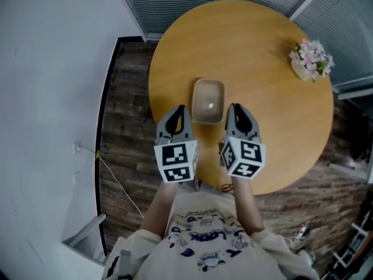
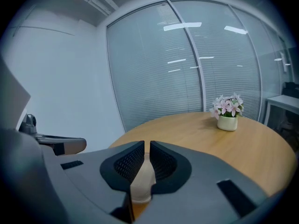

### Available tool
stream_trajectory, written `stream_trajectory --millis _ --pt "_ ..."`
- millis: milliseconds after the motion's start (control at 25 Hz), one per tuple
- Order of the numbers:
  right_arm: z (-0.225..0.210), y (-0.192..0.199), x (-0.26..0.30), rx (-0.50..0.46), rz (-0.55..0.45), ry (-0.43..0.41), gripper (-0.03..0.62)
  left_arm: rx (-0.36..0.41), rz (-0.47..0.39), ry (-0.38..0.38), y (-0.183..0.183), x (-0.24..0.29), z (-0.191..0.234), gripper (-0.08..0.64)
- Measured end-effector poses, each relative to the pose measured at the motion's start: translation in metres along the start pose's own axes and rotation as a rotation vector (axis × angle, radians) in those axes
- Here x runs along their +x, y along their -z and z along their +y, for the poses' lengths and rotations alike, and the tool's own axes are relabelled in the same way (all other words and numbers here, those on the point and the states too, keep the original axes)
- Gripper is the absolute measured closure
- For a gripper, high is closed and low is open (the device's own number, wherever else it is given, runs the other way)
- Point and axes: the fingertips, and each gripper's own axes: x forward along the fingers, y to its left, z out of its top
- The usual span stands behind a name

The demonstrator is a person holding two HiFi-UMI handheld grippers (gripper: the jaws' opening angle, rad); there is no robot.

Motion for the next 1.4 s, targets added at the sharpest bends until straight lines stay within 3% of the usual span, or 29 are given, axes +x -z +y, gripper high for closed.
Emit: stream_trajectory --millis 320,800,1400 --pt "-0.001 0.031 0.019 0.007 0.093 -0.019 0.563 -0.032 0.073 0.036 0.023 0.025 -0.008 0.555" --pt "-0.01 0.056 0.041 0.019 0.163 0.047 0.545 -0.052 0.163 0.108 0.049 0.055 -0.008 0.519" --pt "-0.016 0.086 0.059 0.047 0.248 0.062 0.537 -0.086 0.247 0.126 0.074 0.081 -0.005 0.489"
